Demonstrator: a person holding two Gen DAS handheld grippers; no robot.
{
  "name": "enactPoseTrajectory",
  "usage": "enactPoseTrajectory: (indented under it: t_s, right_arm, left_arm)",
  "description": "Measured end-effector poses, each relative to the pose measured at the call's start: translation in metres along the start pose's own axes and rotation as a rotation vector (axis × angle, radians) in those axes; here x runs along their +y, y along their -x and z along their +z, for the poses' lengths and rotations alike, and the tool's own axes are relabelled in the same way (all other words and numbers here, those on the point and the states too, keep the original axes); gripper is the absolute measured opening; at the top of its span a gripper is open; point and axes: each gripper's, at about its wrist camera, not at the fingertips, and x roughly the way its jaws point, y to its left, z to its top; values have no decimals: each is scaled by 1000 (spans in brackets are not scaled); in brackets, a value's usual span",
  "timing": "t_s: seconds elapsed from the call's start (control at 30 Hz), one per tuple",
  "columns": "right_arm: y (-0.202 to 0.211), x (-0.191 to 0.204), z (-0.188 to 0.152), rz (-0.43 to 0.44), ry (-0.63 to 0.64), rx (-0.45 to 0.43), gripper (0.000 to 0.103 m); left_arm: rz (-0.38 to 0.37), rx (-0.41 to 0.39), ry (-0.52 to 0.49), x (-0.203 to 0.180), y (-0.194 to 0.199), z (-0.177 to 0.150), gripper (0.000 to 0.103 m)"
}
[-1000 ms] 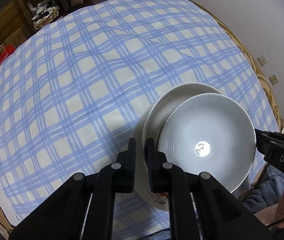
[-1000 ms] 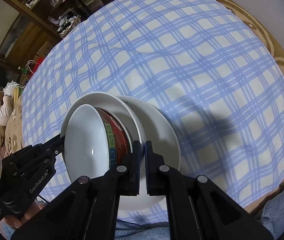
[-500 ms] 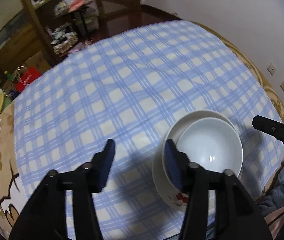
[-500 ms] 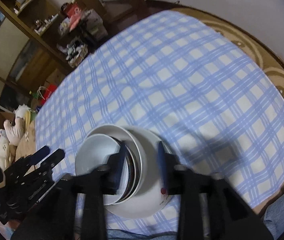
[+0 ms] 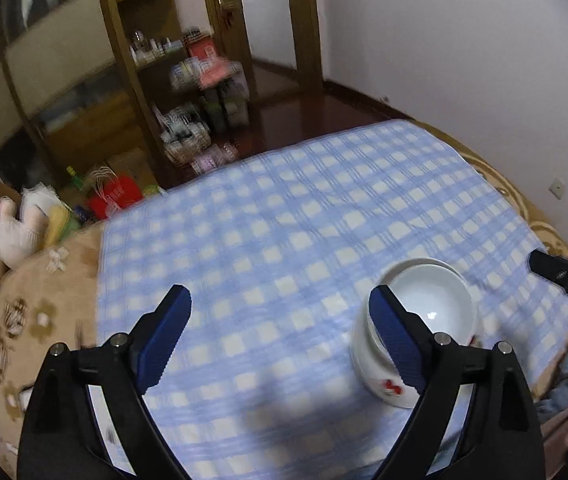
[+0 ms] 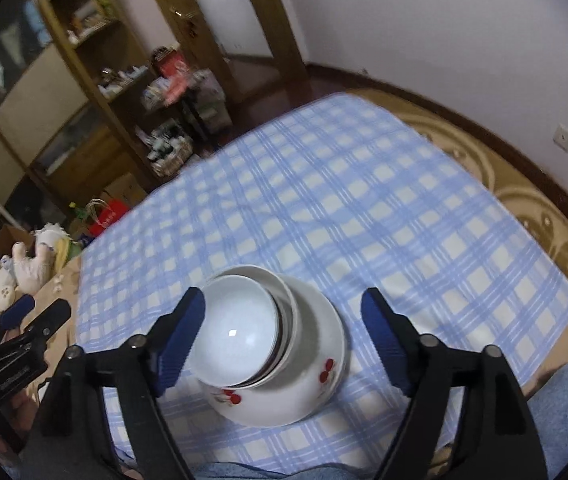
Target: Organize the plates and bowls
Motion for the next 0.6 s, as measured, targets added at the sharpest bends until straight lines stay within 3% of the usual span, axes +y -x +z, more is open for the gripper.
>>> enactPoseTrajectory:
  t_s: [0.27,0.6]
  right_arm:
    - [66,32,-13,9,107,-187,98]
    - [106,53,-43,-40,184,-315,103]
  left_arm:
    - [16,-92,14,20,47,-22,94]
    - [25,-188,23,30,78,-58,94]
